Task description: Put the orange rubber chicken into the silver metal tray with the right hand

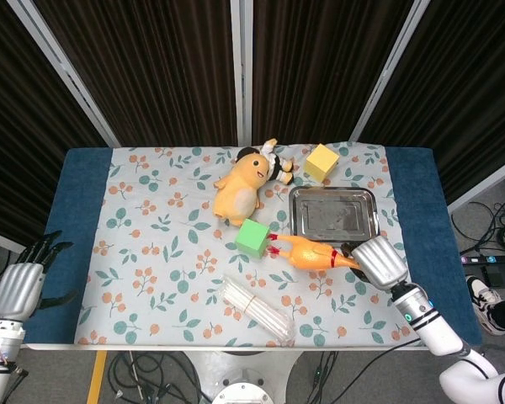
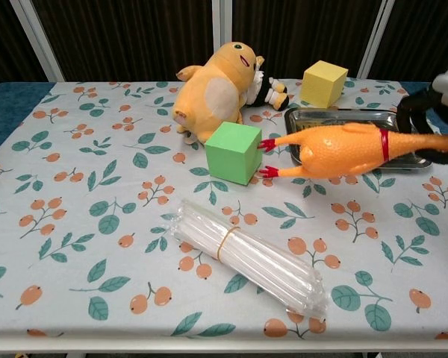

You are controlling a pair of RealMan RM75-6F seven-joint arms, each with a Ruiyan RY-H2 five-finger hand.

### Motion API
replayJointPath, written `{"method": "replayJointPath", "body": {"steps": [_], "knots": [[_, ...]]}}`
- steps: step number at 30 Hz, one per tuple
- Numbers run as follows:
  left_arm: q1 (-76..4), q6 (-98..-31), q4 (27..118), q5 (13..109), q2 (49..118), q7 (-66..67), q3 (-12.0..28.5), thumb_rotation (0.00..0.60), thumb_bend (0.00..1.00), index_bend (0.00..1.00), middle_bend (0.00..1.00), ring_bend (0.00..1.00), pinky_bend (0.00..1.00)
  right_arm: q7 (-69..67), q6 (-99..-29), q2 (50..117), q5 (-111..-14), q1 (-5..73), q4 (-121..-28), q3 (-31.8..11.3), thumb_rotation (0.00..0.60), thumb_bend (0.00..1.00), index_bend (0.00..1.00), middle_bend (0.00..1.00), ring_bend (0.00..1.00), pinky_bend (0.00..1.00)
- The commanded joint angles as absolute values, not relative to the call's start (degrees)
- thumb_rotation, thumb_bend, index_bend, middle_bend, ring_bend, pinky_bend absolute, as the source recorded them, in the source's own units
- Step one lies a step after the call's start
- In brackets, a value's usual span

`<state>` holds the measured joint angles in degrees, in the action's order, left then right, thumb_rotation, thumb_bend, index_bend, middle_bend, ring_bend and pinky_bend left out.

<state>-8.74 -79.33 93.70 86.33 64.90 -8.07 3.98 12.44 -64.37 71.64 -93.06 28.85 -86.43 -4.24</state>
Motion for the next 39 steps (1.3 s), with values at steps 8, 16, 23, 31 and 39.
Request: {"method": "replayJointPath", "body": {"steps": [8, 16, 23, 31, 39], "knots": [[-23.3, -65.11, 97.55, 87.93, 59.6, -37.98, 10.72, 0.6, 0.1, 0.23, 0.18, 0.11, 0.19, 14.93, -56.37, 62.34, -92.68, 39.8, -100.04, -11.85, 0.6, 0.3, 0.96, 0.81, 0.78, 1.0], [-30.93, -58.53, 93.67, 89.21, 60.82, -48.1, 11.93, 0.6, 0.07, 0.2, 0.15, 0.11, 0.19, 18.46, -49.91, 61.87, -89.18, 47.18, -104.97, -16.14, 0.6, 0.3, 0.96, 0.81, 0.78, 1.0], [-35.05, -55.74, 94.44, 93.38, 60.22, -54.96, 9.79, 0.6, 0.07, 0.19, 0.15, 0.11, 0.19, 24.32, -45.47, 63.73, -84.56, 52.82, -106.08, -18.5, 0.6, 0.29, 0.96, 0.81, 0.78, 1.0], [-38.48, -52.7, 95.62, 93.05, 59.98, -57.9, 8.27, 0.6, 0.07, 0.19, 0.15, 0.11, 0.19, 31.26, -43.66, 66.49, -77.46, 58.19, -106.2, -20.47, 0.6, 0.29, 0.96, 0.81, 0.78, 1.0], [-40.54, -50.48, 96.92, 90.56, 59.12, -58.82, 7.81, 0.6, 0.07, 0.19, 0.15, 0.11, 0.19, 37.74, -44.36, 69.7, -70.34, 62.66, -104.95, -20.75, 0.6, 0.29, 0.96, 0.81, 0.78, 1.0]]}}
